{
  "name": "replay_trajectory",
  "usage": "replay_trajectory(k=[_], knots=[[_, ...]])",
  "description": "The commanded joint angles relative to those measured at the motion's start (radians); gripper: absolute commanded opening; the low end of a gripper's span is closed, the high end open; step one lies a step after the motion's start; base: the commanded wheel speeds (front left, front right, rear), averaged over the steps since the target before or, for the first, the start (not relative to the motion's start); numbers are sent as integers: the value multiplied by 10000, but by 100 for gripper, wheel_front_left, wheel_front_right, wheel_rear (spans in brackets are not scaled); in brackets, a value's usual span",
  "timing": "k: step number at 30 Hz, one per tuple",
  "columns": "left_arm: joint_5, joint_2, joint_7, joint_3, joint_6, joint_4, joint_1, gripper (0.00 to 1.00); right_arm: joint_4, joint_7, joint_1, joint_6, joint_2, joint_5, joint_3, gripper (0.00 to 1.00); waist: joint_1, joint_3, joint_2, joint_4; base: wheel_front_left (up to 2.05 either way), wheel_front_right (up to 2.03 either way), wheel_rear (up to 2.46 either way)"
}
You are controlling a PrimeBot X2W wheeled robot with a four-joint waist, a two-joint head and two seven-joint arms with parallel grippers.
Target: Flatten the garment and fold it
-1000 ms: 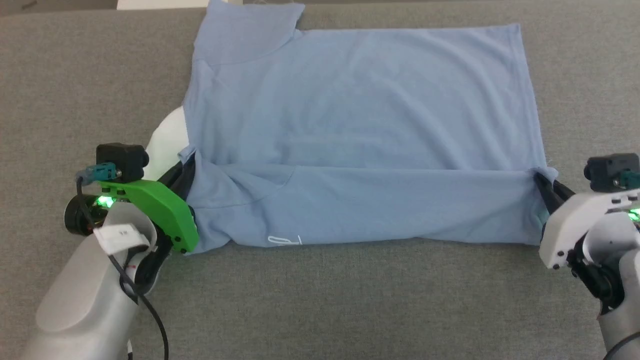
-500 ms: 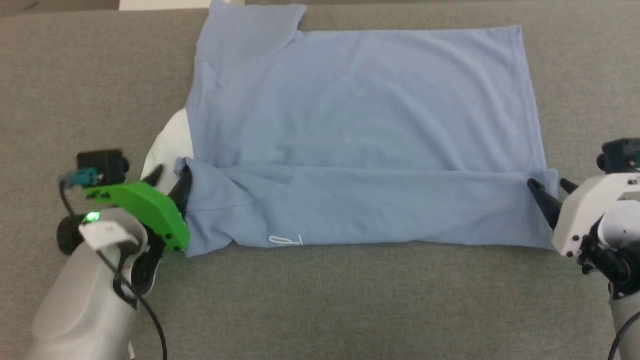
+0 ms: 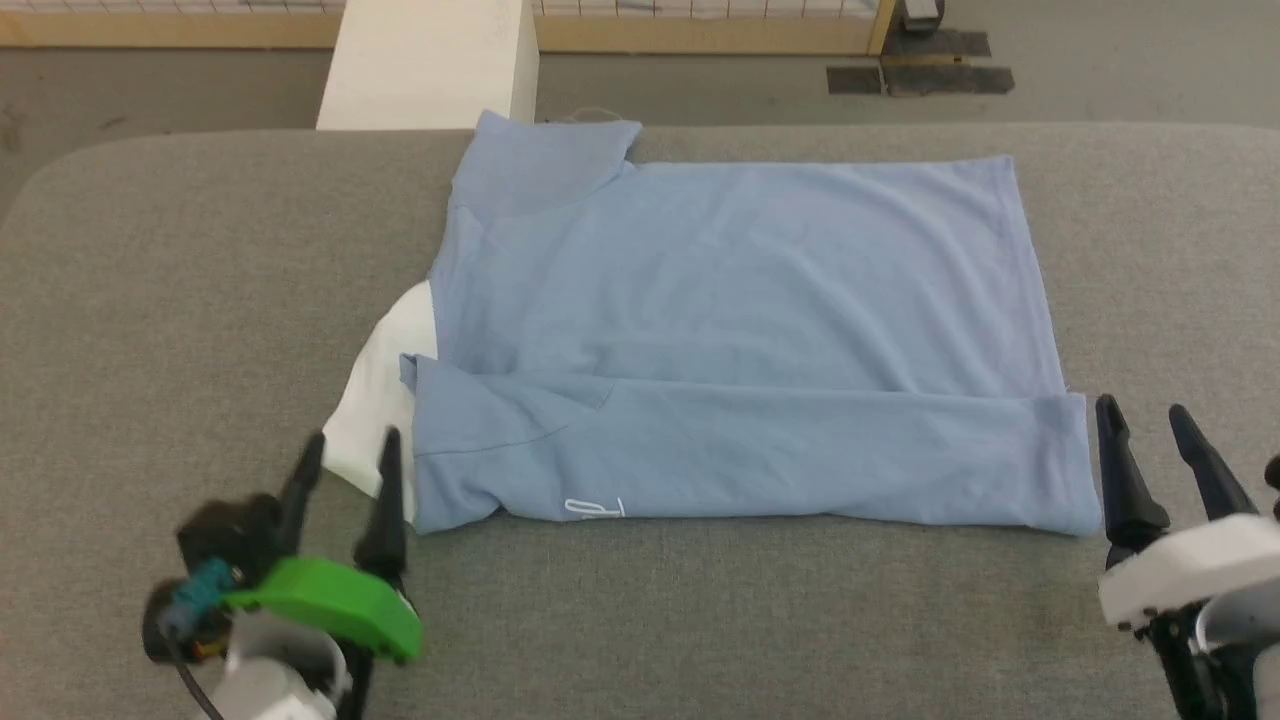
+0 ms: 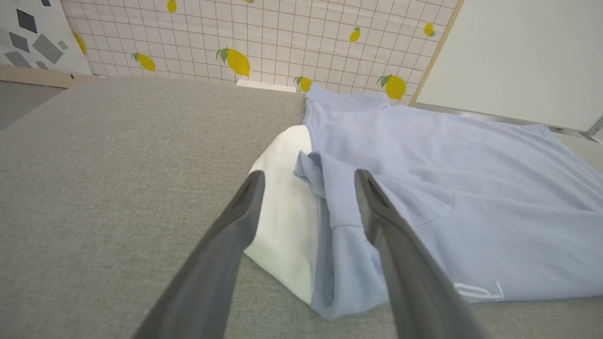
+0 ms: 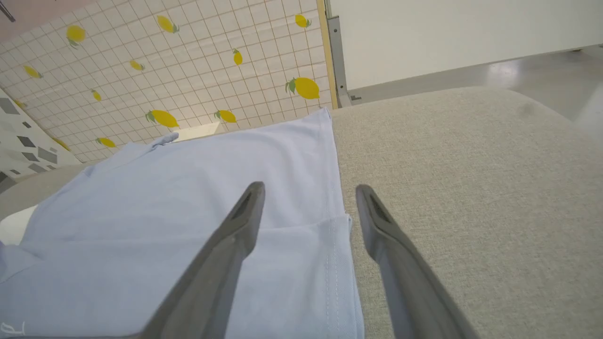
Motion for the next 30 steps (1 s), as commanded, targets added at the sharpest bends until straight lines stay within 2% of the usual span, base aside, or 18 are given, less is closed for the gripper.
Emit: replay_trajectory(k=[1,5,9,19,24,26,27,28,29,30], knots=[[175,-47,-51,-166,44,-171,354,100,-186,-413,264,-15,152,-109,-47,100,0,-241,0,42,0,0,0],[318,-26,70,-617,-106,6,789,100,-465,-1172,721,-15,458,-148,-54,100,0,-297,0,-38,0,0,0],[349,-196,203,-767,41,384,775,100,-491,-1582,909,-15,582,-245,174,100,0,-284,0,-163,0,0,0],[-561,-806,1780,-97,1300,1548,20,100,-270,-2350,717,-15,638,-488,914,100,0,-112,0,-756,0,0,0],[-1190,-886,2857,256,1743,1840,-272,100,-125,-2396,648,-15,642,-364,1173,100,0,-20,0,-1082,0,0,0],[-1348,-848,3288,247,1784,1856,-315,100,-62,-2411,650,-15,643,-309,1212,100,0,-20,0,-1156,0,0,0],[-1411,-836,3433,245,1788,1836,-318,56,-22,-2398,666,-15,643,-316,1213,100,0,-26,0,-1180,0,0,0],[-1441,-798,3564,213,1766,1788,-315,20,14,-2396,673,-15,643,-327,1225,100,0,-33,0,-1207,0,0,0],[-1445,-766,3629,183,1748,1739,-300,0,38,-2403,673,-15,643,-329,1225,100,0,-37,0,-1221,0,0,0],[-1442,-728,3670,141,1697,1670,-274,0,74,-2403,675,-15,643,-349,1202,100,0,-45,0,-1230,0,0,0]])
